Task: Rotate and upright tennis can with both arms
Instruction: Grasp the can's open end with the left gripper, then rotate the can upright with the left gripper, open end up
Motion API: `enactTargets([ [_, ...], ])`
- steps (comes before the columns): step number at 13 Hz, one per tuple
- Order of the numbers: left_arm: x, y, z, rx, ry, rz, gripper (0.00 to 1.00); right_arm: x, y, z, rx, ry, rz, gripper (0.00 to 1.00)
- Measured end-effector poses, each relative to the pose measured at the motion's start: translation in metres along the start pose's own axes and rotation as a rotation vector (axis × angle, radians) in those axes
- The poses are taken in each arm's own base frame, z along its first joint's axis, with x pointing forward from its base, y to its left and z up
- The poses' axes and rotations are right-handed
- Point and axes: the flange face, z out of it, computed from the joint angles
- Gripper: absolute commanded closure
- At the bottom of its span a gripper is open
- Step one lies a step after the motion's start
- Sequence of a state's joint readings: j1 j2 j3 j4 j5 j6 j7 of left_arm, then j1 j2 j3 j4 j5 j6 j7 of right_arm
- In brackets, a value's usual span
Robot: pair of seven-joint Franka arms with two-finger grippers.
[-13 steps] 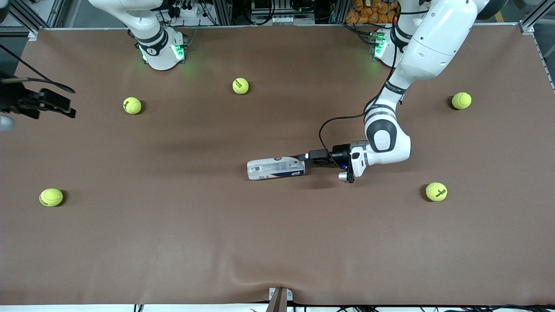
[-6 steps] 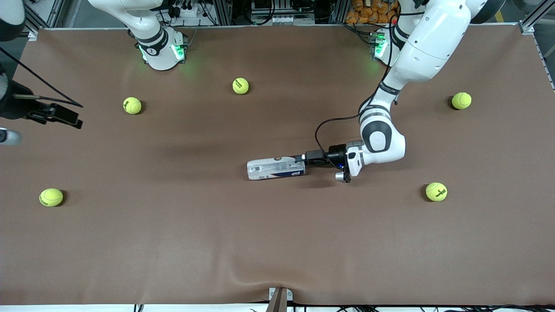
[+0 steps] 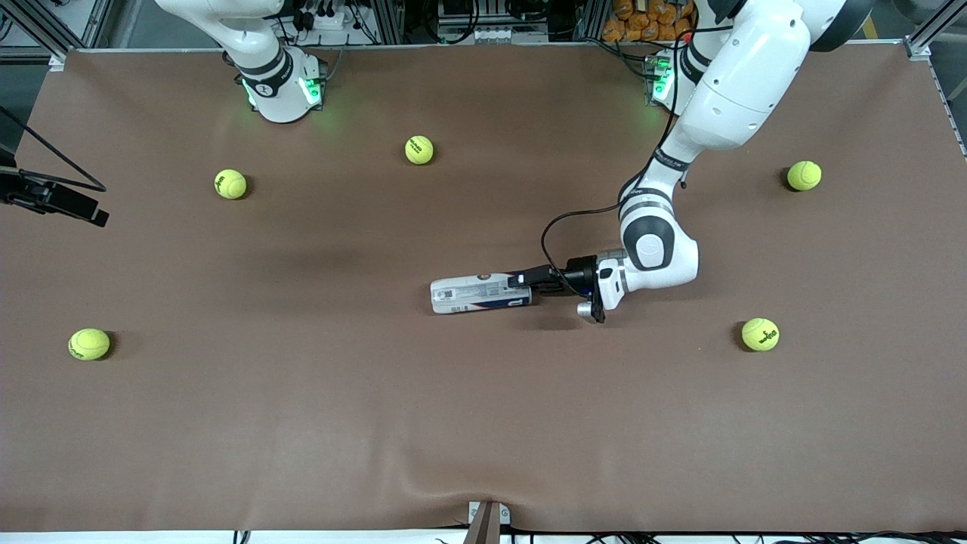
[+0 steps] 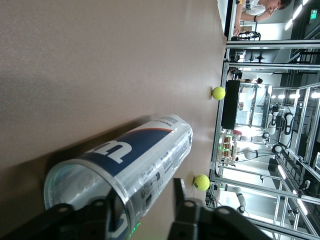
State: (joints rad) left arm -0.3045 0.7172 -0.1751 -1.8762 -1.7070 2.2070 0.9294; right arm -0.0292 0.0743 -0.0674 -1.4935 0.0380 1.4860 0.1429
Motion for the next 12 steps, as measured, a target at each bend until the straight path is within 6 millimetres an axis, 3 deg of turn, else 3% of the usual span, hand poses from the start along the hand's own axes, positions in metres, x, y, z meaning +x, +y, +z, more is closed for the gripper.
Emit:
enactTargets([
  [7,0.02,0.039,0.011,-0.009,0.017,0.004,1.0,0.001,0.009,-0.006,0.002,0.012,0.016,0.0],
  [9,0.029,0.065,0.019,0.076,-0.008,-0.008,1.0,0.001,0.01,-0.006,0.002,0.012,0.019,0.0],
  [12,0.039,0.127,0.033,0.232,-0.039,-0.031,1.0,0.001,0.011,-0.006,0.002,0.013,0.019,0.0],
])
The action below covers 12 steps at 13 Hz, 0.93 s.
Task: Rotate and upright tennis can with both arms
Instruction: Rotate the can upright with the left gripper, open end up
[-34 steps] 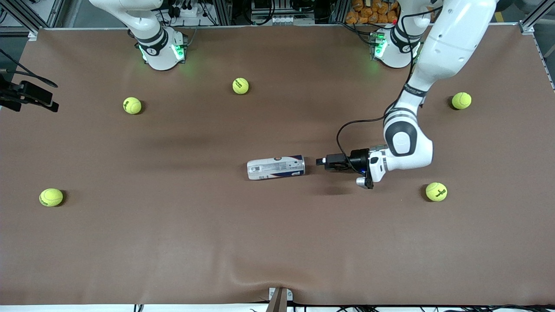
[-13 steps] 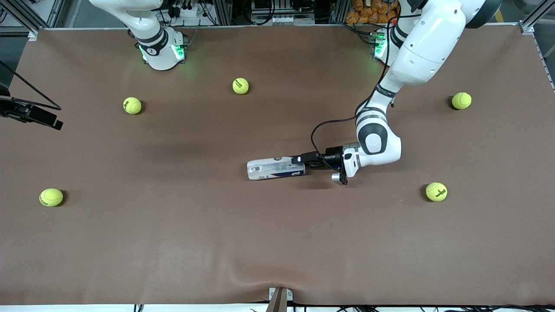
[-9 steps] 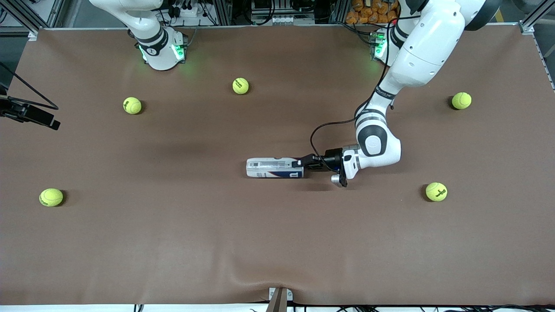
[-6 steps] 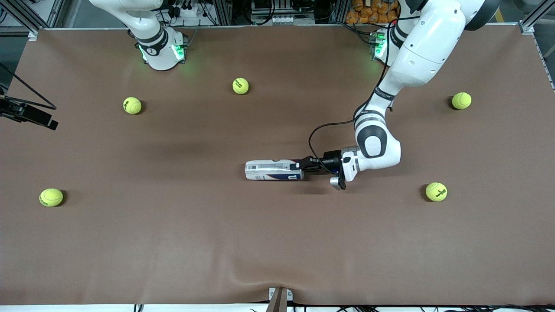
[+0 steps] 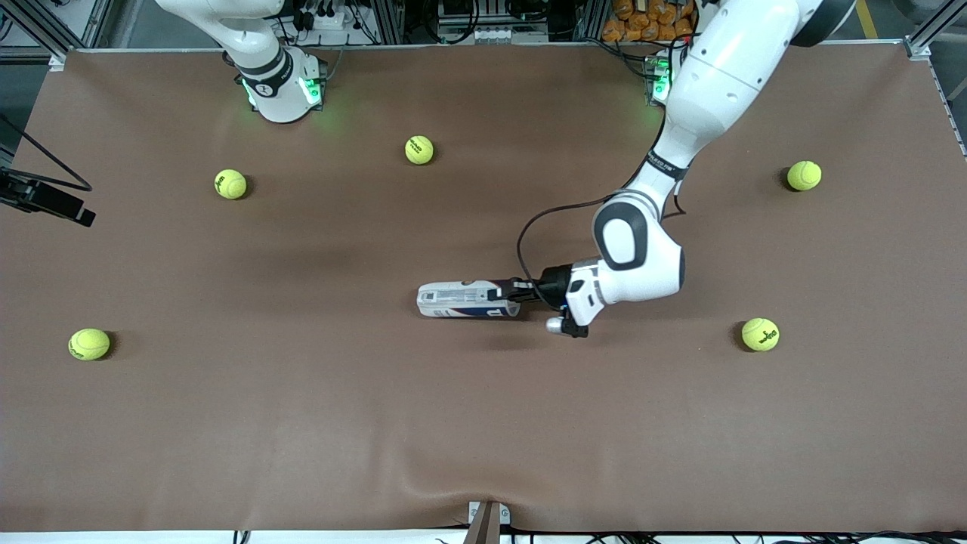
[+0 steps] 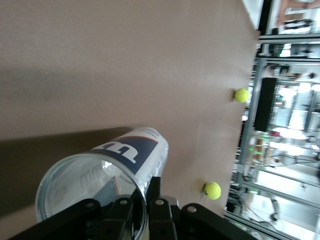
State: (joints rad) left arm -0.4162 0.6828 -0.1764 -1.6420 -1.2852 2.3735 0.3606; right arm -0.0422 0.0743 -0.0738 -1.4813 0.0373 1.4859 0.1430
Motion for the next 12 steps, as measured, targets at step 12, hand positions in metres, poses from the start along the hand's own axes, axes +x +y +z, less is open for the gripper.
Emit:
enactTargets([
  [12,-0.062,0.196,0.008,0.718,0.128,-0.08,1.0,0.0,0.001,-0.001,0.0,0.002,0.003,0.0],
])
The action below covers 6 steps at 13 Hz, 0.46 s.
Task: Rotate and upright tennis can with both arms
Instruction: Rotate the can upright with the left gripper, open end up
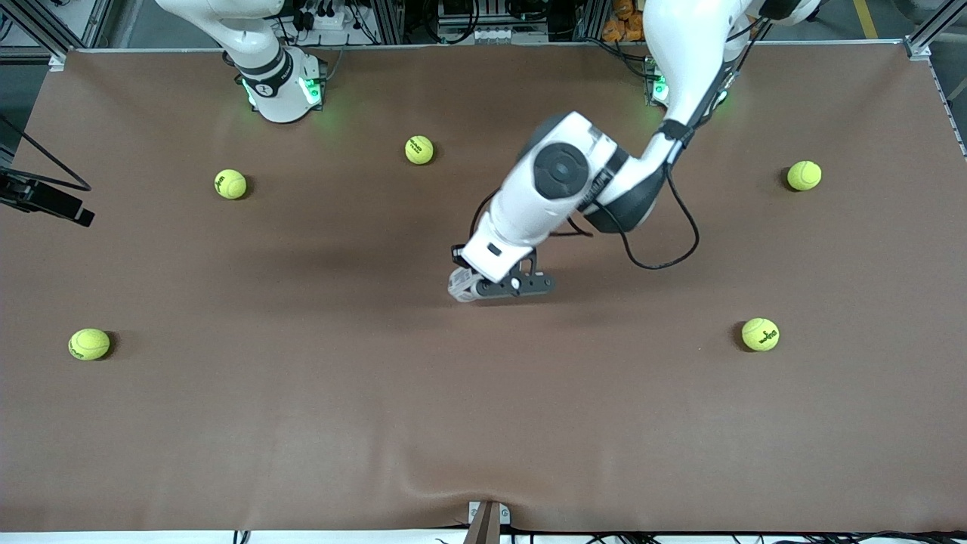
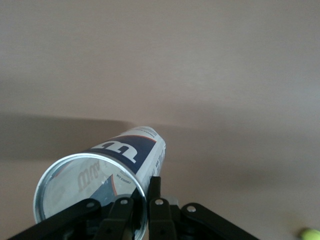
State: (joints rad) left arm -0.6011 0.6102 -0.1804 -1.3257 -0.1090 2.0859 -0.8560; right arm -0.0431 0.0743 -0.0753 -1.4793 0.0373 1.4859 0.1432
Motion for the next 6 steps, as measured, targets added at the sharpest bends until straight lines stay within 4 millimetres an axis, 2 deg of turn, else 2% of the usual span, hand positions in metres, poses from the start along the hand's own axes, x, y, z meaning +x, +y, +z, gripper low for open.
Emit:
enactTargets([
  [3,-0.027,0.015,0.006,0.112,0.059,-0.001,1.0,0.0,0.003,0.0,0.0,0.0,0.005,0.0],
  [6,-0.044,0.022,0.021,0.187,0.105,-0.002,1.0,0.0,0.003,0.0,0.0,0.0,0.005,0.0],
])
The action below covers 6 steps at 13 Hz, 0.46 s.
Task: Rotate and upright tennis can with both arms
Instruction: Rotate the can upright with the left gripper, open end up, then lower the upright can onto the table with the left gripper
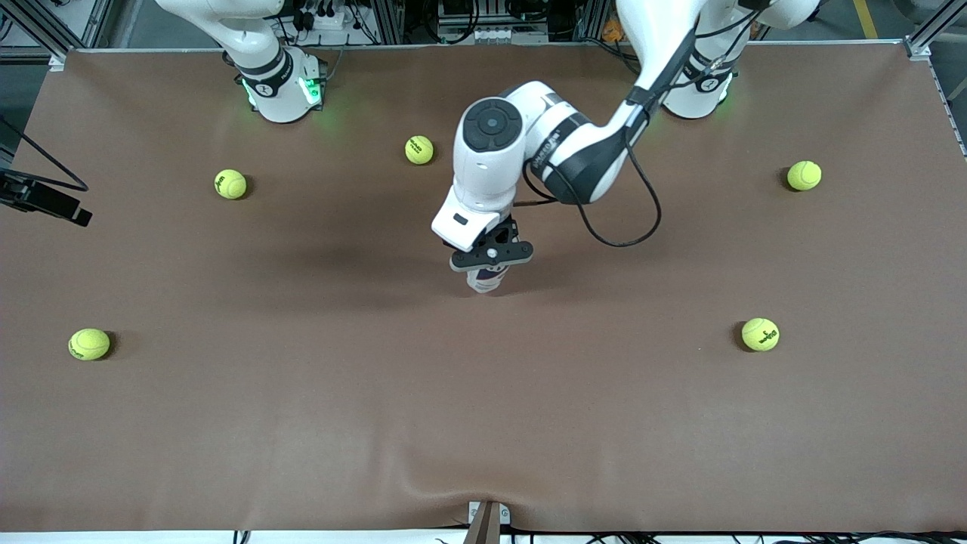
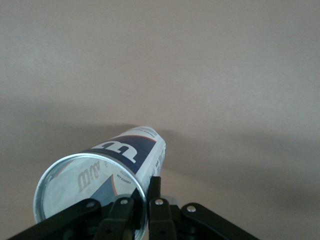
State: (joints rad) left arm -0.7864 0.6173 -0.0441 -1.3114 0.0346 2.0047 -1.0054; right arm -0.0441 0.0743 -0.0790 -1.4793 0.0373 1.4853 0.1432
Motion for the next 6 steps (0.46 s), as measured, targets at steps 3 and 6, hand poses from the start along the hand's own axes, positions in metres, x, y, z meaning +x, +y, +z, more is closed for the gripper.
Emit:
enactTargets([
  [3,-0.021,0.009,0.016,0.091,0.055,0.027,1.0,0.0,0.0,0.0,0.0,0.0,0.0,0.0],
  [6,-0.029,0.014,0.026,0.111,0.061,0.03,1.0,0.0,0.0,0.0,0.0,0.0,0.0,0.0],
])
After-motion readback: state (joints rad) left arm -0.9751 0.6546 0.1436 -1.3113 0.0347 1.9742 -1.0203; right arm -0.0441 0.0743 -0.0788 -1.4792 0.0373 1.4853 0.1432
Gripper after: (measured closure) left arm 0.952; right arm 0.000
